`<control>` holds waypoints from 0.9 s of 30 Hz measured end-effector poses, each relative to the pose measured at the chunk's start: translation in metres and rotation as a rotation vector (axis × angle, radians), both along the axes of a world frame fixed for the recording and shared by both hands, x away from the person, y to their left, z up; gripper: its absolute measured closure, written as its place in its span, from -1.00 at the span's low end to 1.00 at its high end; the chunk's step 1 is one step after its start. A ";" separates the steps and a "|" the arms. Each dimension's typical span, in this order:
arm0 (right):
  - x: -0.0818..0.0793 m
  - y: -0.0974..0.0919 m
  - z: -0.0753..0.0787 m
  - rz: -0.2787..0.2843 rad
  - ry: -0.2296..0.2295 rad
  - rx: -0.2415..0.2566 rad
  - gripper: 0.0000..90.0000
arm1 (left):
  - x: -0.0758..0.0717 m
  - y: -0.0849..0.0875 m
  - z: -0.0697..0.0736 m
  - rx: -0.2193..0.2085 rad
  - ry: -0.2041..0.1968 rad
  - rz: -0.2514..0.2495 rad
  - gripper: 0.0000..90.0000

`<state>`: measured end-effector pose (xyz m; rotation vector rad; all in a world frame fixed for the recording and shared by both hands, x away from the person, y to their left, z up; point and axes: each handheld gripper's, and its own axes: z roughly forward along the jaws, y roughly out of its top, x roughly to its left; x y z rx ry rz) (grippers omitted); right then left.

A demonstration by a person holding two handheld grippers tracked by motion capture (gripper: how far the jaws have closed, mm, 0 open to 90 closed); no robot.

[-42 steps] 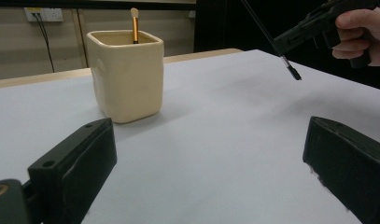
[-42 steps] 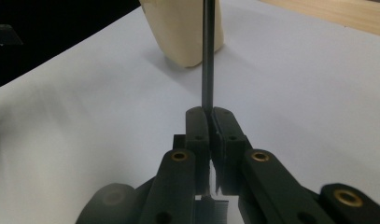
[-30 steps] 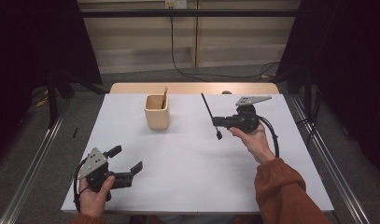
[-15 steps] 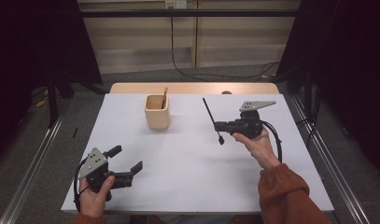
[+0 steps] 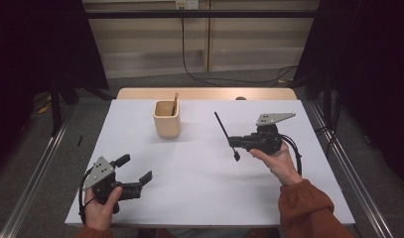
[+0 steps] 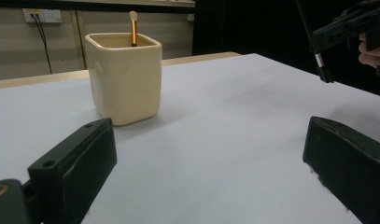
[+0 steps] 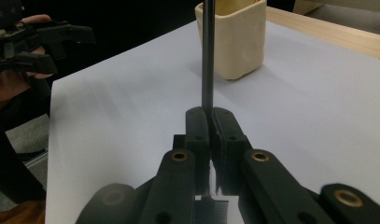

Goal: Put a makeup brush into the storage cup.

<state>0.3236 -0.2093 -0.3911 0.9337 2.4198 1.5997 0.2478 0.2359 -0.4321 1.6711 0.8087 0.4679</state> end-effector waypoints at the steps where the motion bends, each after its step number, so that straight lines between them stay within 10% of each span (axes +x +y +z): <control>1: -0.002 0.000 0.000 0.006 0.000 0.001 0.91 | 0.000 0.000 0.000 0.000 -0.001 0.000 -0.94; 27: -0.022 0.019 0.012 0.135 0.003 -0.048 0.91 | 0.000 0.002 0.001 -0.012 -0.001 0.009 -0.94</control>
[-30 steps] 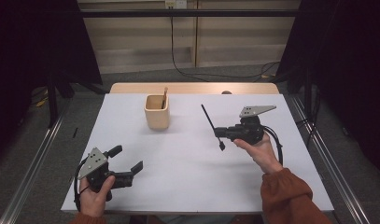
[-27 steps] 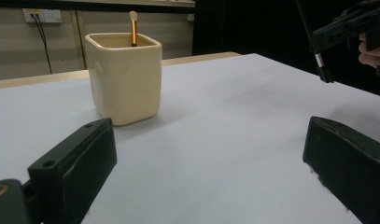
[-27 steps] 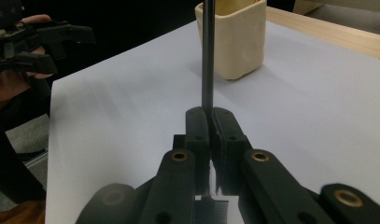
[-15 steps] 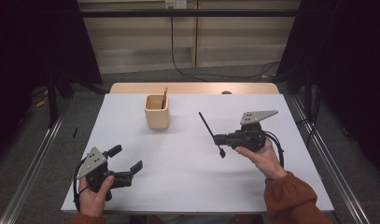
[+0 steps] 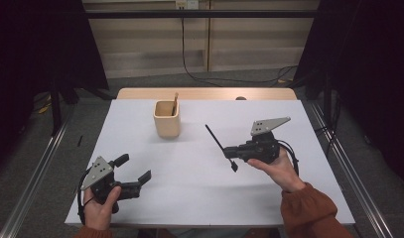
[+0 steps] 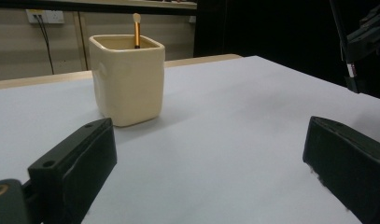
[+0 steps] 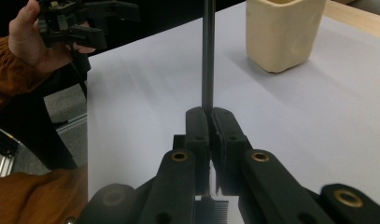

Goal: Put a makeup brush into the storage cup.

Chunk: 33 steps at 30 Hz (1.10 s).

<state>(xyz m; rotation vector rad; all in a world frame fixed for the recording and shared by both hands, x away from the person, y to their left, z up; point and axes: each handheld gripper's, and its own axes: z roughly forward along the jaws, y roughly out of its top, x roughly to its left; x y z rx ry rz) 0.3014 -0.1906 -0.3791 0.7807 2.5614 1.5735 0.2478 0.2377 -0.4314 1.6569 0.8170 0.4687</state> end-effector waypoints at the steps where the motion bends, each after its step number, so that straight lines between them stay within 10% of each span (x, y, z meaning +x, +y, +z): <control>1: 0.000 0.001 0.000 0.006 0.002 -0.004 0.91 | 0.000 0.000 0.000 -0.004 0.001 0.001 -0.94; 33: 0.007 0.038 0.000 0.137 0.110 -0.376 0.91 | 0.001 0.001 0.000 0.022 -0.003 -0.008 -0.94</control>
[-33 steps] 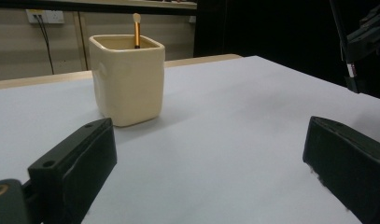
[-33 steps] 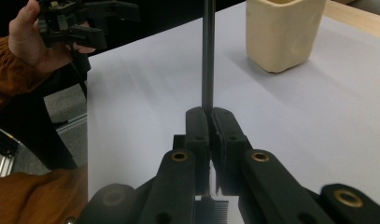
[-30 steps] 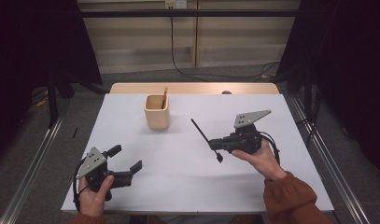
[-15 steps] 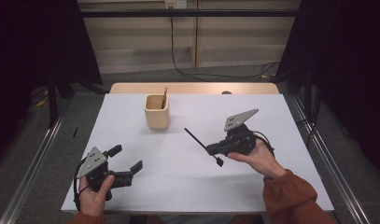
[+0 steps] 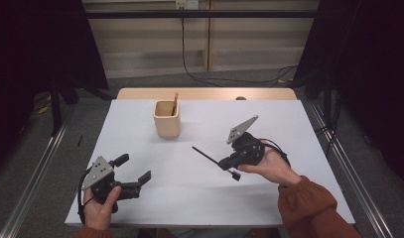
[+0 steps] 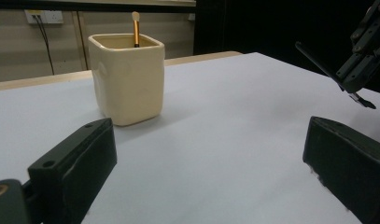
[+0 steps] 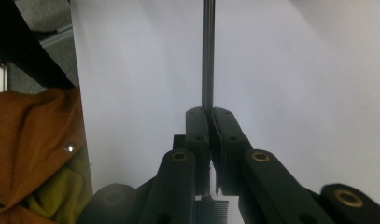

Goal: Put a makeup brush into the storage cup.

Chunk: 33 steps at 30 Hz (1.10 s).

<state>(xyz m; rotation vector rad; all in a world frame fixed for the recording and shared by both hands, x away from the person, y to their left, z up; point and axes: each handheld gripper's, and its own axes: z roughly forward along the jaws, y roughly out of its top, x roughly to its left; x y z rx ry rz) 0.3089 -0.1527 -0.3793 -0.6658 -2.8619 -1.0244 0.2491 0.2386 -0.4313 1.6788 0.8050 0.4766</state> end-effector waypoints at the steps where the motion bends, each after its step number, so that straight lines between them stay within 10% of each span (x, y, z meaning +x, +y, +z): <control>1: 0.000 0.001 0.001 0.006 0.002 -0.009 0.91 | 0.000 0.000 0.000 -0.001 0.001 0.001 -0.94; 15: 0.004 0.014 -0.001 0.048 0.068 -0.204 0.91 | 0.000 0.001 0.000 -0.001 0.007 0.001 -0.94; 33: 0.009 0.023 -0.008 0.102 0.110 -0.332 0.91 | 0.000 0.000 0.000 0.015 0.007 -0.008 -0.94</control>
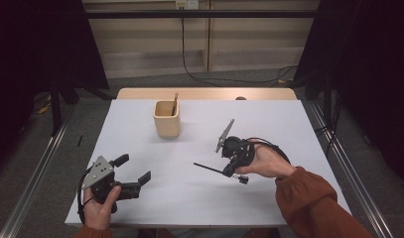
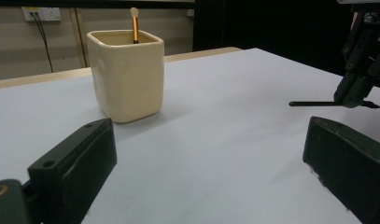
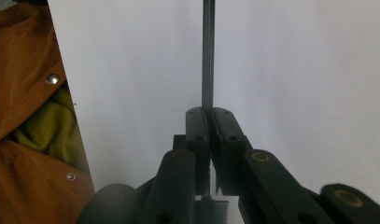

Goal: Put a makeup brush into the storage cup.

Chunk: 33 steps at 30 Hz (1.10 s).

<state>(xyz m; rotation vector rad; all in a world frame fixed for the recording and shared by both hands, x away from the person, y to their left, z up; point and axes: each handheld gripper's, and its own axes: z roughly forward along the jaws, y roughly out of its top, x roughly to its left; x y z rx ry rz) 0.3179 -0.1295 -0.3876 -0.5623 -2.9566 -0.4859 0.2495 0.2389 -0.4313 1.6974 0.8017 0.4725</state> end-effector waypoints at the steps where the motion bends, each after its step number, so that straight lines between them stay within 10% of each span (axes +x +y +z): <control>1: 0.000 0.001 -0.001 -0.004 0.004 0.003 0.91 | 0.000 0.000 0.000 -0.001 -0.001 0.001 -0.94; 19: -0.002 0.000 -0.005 -0.002 0.005 0.037 0.91 | -0.002 0.005 0.021 -0.062 -0.073 -0.014 -0.96; 33: -0.001 0.000 -0.007 0.007 0.009 0.048 0.91 | 0.005 -0.014 0.039 -0.047 -0.115 -0.143 -0.96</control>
